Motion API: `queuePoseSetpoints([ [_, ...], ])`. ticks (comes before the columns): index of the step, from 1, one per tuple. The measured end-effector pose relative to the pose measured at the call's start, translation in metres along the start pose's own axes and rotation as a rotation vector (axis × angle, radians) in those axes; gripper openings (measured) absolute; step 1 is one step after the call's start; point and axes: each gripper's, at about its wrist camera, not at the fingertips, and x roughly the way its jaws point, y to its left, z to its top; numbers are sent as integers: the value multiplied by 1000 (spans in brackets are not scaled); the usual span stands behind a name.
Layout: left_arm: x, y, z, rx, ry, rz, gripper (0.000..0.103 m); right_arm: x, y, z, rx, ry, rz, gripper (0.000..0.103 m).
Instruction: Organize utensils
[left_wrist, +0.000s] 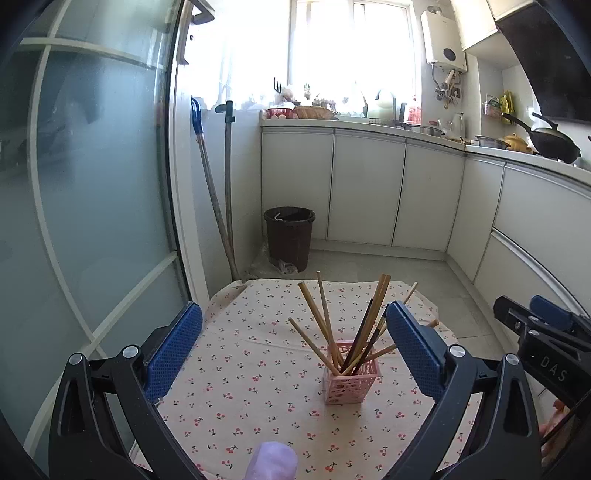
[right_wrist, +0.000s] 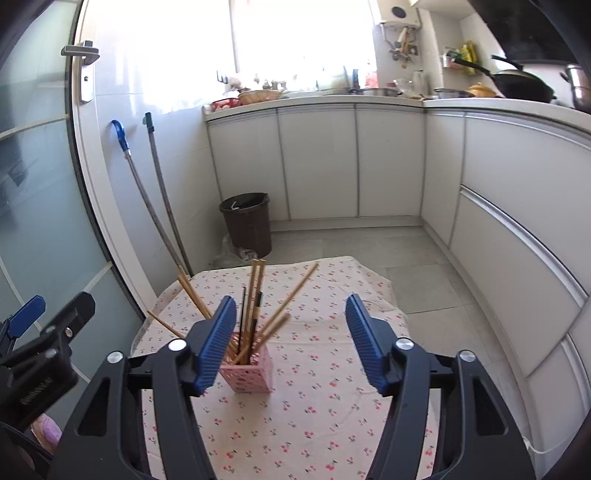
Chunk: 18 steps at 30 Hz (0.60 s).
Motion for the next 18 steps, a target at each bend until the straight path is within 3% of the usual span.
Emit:
queuePoseSetpoints([
  [2,-11,-3,-7,-2,-43,-13,96,-9,-8,-9,-5,-24,-52,84],
  [5,-20,-3,-14,-53,-68,-45,96,-21,-26,-25,20,-74,-116,96],
  [10,-9,-22,-19,-21,29,-87,96,-25,-42,-32,27,-79,-150,96],
  [14,-8,-41,-20,38,-15,-51,96,-21,-51,-36,23,-62,-152,96],
  [18,-1,-56,-26,72,-8,-42,96,-12,-59,-38,18,-31,-173,96],
])
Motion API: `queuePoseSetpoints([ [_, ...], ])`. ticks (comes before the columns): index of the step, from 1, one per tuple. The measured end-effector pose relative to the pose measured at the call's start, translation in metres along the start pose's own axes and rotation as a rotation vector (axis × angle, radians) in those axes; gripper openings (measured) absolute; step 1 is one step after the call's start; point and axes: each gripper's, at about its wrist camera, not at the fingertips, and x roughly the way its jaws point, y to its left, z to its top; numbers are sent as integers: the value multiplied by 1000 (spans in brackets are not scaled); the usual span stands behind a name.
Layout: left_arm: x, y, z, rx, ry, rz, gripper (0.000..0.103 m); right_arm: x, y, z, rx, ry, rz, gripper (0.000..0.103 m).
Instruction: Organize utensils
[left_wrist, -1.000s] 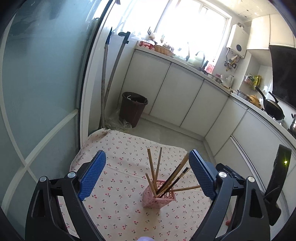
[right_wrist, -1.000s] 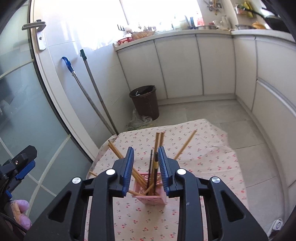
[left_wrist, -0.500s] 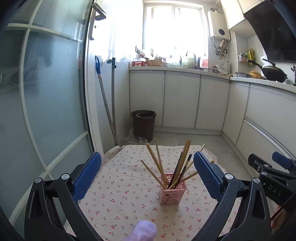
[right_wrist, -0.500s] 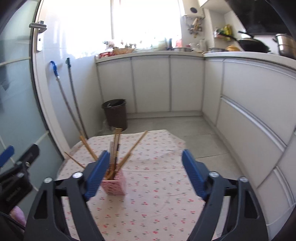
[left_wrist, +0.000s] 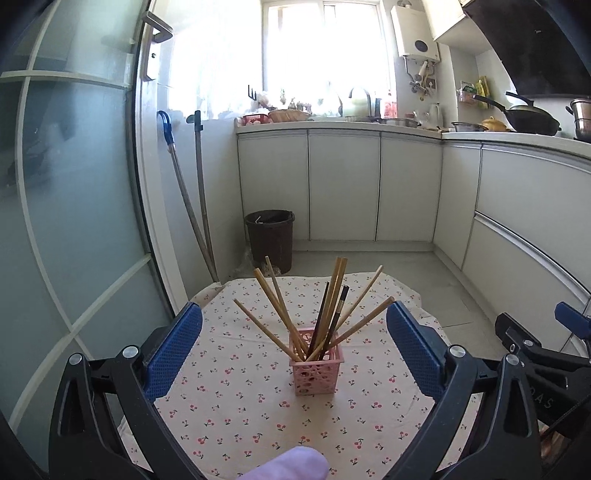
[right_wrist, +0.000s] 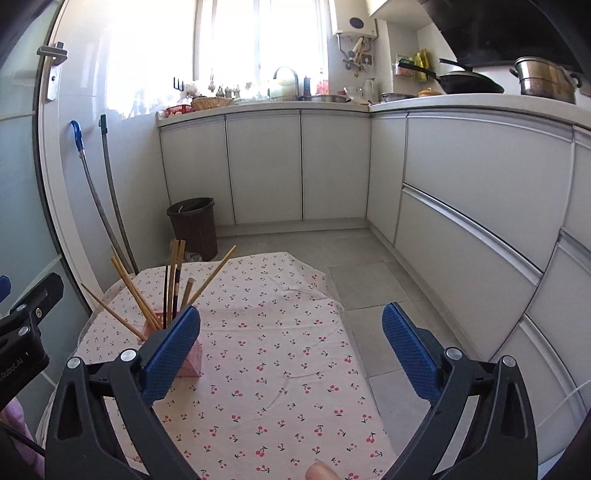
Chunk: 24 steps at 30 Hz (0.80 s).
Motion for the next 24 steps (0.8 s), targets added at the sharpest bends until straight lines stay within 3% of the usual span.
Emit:
queuePoseSetpoints([
  [24,11,-9,-7,21,35,16,96,11,-7,-5,41,46,-15,96],
])
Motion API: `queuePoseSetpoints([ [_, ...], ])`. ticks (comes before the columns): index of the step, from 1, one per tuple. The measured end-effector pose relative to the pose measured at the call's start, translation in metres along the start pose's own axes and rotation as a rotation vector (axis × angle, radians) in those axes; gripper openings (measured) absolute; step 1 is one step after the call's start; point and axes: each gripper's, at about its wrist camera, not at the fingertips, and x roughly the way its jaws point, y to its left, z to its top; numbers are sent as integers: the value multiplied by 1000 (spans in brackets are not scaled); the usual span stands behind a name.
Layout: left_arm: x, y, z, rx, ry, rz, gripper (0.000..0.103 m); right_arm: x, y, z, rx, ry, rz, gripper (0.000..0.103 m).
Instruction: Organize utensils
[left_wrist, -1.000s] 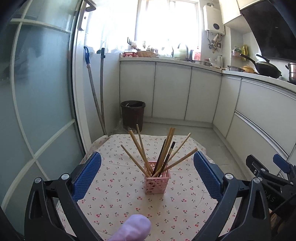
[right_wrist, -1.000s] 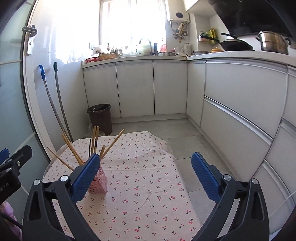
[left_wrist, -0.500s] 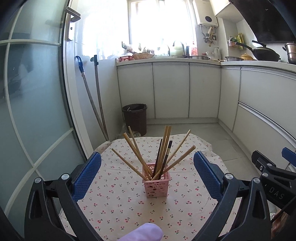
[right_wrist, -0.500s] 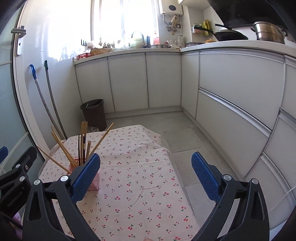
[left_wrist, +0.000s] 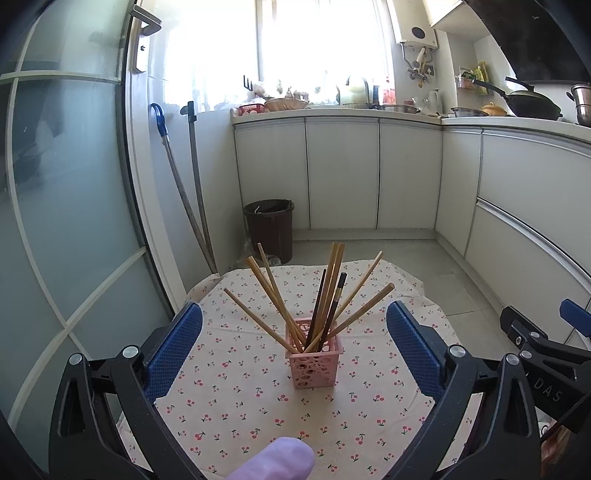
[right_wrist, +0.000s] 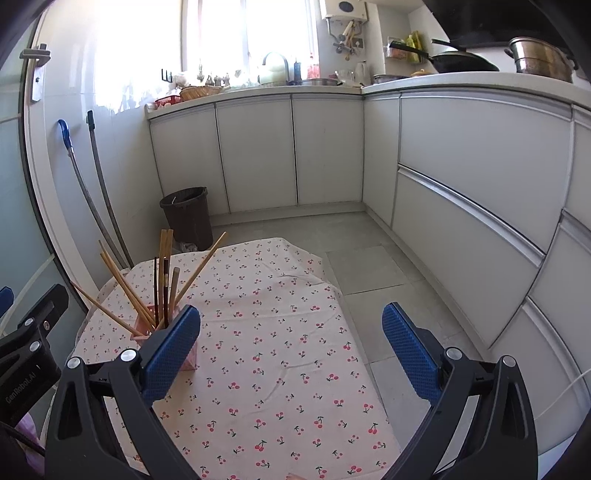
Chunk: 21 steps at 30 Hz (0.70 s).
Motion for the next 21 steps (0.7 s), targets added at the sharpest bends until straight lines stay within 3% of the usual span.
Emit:
queuePoseSetpoints([
  [21,5,0,-2,-2,24,-1,96,4,0,-1,-1,17,-2,96],
])
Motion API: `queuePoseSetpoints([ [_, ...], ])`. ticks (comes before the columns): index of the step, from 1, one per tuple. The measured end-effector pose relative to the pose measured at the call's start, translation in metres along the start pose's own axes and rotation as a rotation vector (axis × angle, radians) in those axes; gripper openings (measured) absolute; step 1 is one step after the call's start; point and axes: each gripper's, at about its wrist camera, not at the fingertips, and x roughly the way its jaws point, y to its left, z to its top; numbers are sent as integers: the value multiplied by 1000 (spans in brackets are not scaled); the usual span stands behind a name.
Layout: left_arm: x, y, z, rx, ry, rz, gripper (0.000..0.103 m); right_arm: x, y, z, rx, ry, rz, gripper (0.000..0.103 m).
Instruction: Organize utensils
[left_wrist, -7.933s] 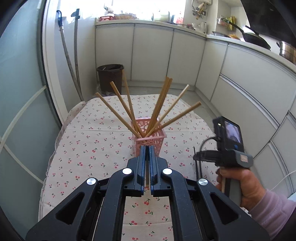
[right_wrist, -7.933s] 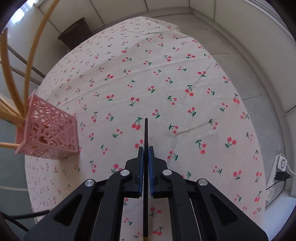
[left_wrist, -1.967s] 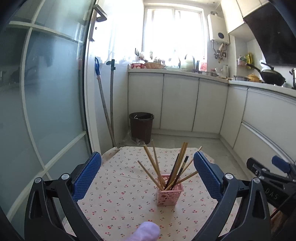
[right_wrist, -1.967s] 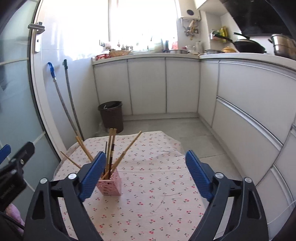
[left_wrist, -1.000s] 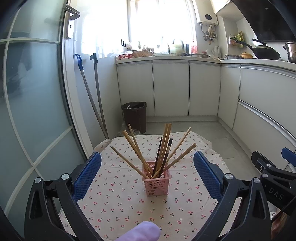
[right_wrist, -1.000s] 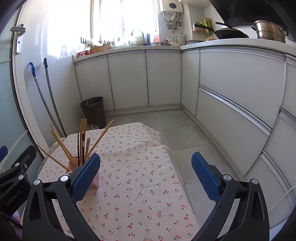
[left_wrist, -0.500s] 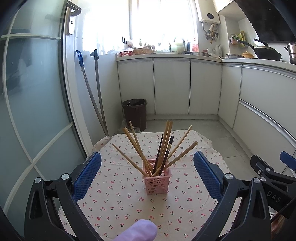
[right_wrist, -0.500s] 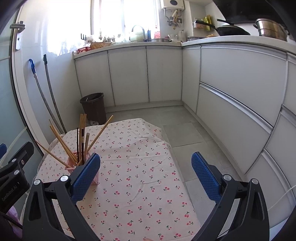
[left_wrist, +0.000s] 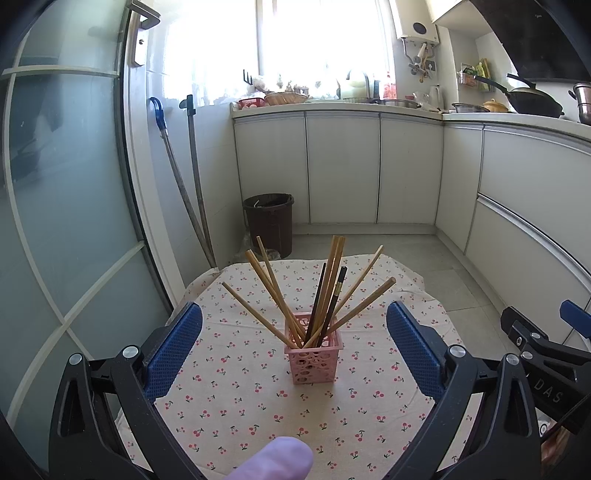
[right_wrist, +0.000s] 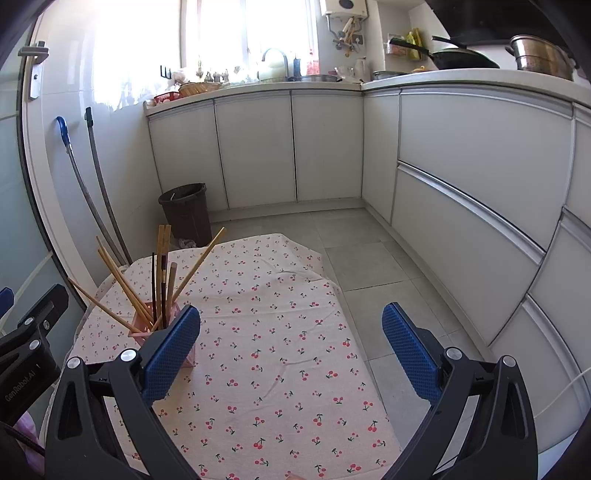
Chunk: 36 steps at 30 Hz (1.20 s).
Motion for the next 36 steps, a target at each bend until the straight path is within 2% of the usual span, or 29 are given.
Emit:
queuePoseSetpoints([
  [36,5,0,-3,-3,19,4,96,4,0,-2,6,23,-1,96],
])
